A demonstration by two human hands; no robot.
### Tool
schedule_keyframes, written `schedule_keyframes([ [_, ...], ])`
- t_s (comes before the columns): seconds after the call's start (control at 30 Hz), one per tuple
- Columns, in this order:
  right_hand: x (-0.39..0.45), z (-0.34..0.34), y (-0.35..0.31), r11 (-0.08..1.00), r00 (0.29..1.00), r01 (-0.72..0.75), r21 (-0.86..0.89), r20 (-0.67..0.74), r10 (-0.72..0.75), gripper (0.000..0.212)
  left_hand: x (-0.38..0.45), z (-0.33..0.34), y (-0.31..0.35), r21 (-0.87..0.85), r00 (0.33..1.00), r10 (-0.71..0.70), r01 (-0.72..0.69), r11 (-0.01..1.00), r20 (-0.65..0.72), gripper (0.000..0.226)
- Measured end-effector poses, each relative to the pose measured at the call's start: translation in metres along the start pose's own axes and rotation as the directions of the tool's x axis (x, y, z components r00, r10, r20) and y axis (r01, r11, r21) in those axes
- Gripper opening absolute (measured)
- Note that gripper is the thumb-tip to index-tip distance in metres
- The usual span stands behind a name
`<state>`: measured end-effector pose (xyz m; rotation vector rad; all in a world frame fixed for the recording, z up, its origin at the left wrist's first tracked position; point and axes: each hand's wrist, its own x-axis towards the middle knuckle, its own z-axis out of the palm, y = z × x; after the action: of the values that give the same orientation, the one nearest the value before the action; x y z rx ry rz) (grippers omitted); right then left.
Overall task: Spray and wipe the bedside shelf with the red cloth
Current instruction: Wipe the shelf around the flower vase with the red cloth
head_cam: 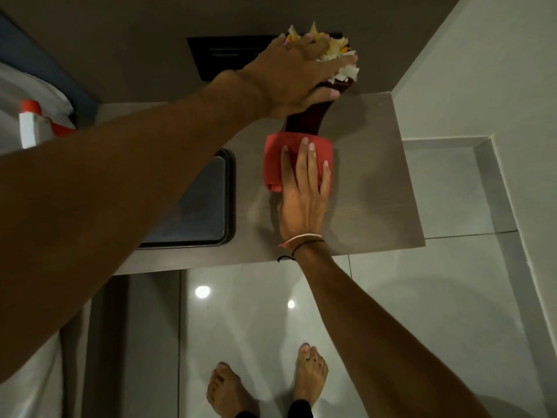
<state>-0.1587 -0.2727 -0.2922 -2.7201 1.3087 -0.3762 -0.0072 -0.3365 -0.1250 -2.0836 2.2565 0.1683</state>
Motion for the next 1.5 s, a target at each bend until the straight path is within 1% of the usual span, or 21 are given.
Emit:
schedule_keyframes([
  [0.23, -0.012, 0.009, 0.009, 0.995, 0.987, 0.080, -0.064, 0.145, -0.070, 0.071, 0.001, -0.003, 0.000, -0.006, 1.000, -0.014, 0.014, 1.000, 0.024, 0.065],
  [0.37, -0.030, 0.000, 0.011, 0.999, 0.966, 0.018, 0.038, 0.256, -0.028, 0.069, -0.001, -0.003, 0.003, 0.007, 1.000, -0.012, 0.012, 1.000, 0.009, 0.065],
  [0.43, -0.037, -0.014, 0.007, 0.964, 0.979, -0.144, 0.223, 0.173, 0.106, 0.065, 0.001, -0.004, 0.002, 0.004, 1.000, -0.018, 0.018, 1.000, 0.016, 0.065],
  [0.47, -0.038, -0.023, 0.004, 0.895, 0.966, -0.259, 0.362, 0.117, 0.233, 0.062, 0.002, -0.005, 0.002, 0.000, 1.000, -0.023, 0.023, 1.000, 0.017, 0.065],
  [0.5, -0.038, -0.032, 0.002, 0.784, 0.924, -0.358, 0.507, 0.072, 0.375, 0.060, 0.003, -0.006, 0.002, -0.002, 0.999, -0.029, 0.029, 1.000, 0.017, 0.065],
  [0.53, -0.035, -0.041, 0.000, 0.666, 0.871, -0.398, 0.631, 0.033, 0.490, 0.058, 0.003, -0.007, 0.002, -0.002, 0.999, -0.033, 0.033, 0.999, 0.017, 0.065],
  [0.57, -0.030, -0.050, -0.002, 0.598, 0.831, -0.369, 0.712, -0.034, 0.555, 0.058, 0.003, -0.007, 0.002, -0.001, 0.999, -0.034, 0.034, 0.999, 0.016, 0.065],
  [0.6, -0.023, -0.056, -0.003, 0.604, 0.810, -0.317, 0.731, -0.123, 0.574, 0.058, 0.003, -0.006, 0.002, 0.001, 0.999, -0.034, 0.034, 0.999, 0.012, 0.067],
  [0.63, -0.014, -0.060, -0.003, 0.665, 0.813, -0.273, 0.695, -0.203, 0.545, 0.059, 0.002, -0.006, 0.003, 0.004, 0.999, -0.035, 0.035, 0.999, 0.005, 0.069],
  [0.7, 0.005, -0.057, -0.002, 0.843, 0.888, -0.227, 0.487, -0.253, 0.385, 0.059, 0.000, -0.005, 0.005, -0.007, 0.999, -0.042, 0.042, 0.999, -0.007, 0.074],
  [0.73, 0.011, -0.052, -0.002, 0.911, 0.930, -0.197, 0.363, -0.225, 0.291, 0.061, 0.000, -0.004, 0.005, -0.016, 0.999, -0.043, 0.043, 0.999, -0.014, 0.073],
  [0.8, 0.015, -0.035, 0.001, 0.977, 0.988, -0.087, 0.195, -0.110, 0.110, 0.065, 0.001, -0.002, 0.004, -0.026, 0.999, -0.049, 0.049, 0.998, -0.014, 0.068],
  [0.87, 0.009, -0.017, 0.003, 0.996, 1.000, 0.013, 0.091, 0.011, -0.014, 0.070, 0.003, -0.001, 0.002, -0.026, 0.999, -0.052, 0.052, 0.998, -0.002, 0.064],
  [1.0, -0.012, 0.005, 0.014, 0.998, 0.990, 0.060, 0.006, 0.126, -0.060, 0.066, 0.003, -0.001, 0.005, -0.027, 0.998, -0.056, 0.056, 0.998, 0.016, 0.066],
  [1.07, -0.026, 0.010, 0.016, 0.996, 0.975, 0.084, 0.014, 0.207, -0.085, 0.067, 0.000, -0.001, 0.006, -0.023, 0.999, -0.049, 0.049, 0.999, 0.005, 0.069],
  [1.17, -0.046, 0.008, 0.018, 0.993, 0.983, 0.011, 0.115, 0.183, -0.032, 0.068, -0.003, 0.002, 0.007, -0.033, 0.999, -0.054, 0.054, 0.998, -0.001, 0.065],
  [1.23, -0.051, -0.006, 0.015, 0.944, 0.983, -0.172, 0.283, 0.108, 0.147, 0.065, -0.005, 0.003, 0.008, -0.033, 0.999, -0.053, 0.053, 0.998, -0.010, 0.064],
  [1.3, -0.048, -0.025, 0.011, 0.803, 0.922, -0.335, 0.493, -0.002, 0.386, 0.062, -0.005, 0.004, 0.008, -0.032, 0.998, -0.059, 0.058, 0.998, -0.015, 0.065],
  [1.37, -0.036, -0.040, 0.008, 0.708, 0.853, -0.348, 0.614, -0.105, 0.511, 0.061, -0.005, 0.006, 0.009, -0.027, 0.998, -0.063, 0.062, 0.998, -0.019, 0.065],
  [1.43, -0.017, -0.046, 0.006, 0.742, 0.861, -0.333, 0.582, -0.134, 0.491, 0.064, -0.006, 0.008, 0.010, -0.021, 0.998, -0.060, 0.059, 0.998, -0.033, 0.065],
  [1.5, -0.002, -0.044, 0.002, 0.848, 0.923, -0.277, 0.453, -0.120, 0.365, 0.068, -0.007, 0.009, 0.010, -0.023, 0.997, -0.066, 0.066, 0.998, -0.038, 0.069],
])
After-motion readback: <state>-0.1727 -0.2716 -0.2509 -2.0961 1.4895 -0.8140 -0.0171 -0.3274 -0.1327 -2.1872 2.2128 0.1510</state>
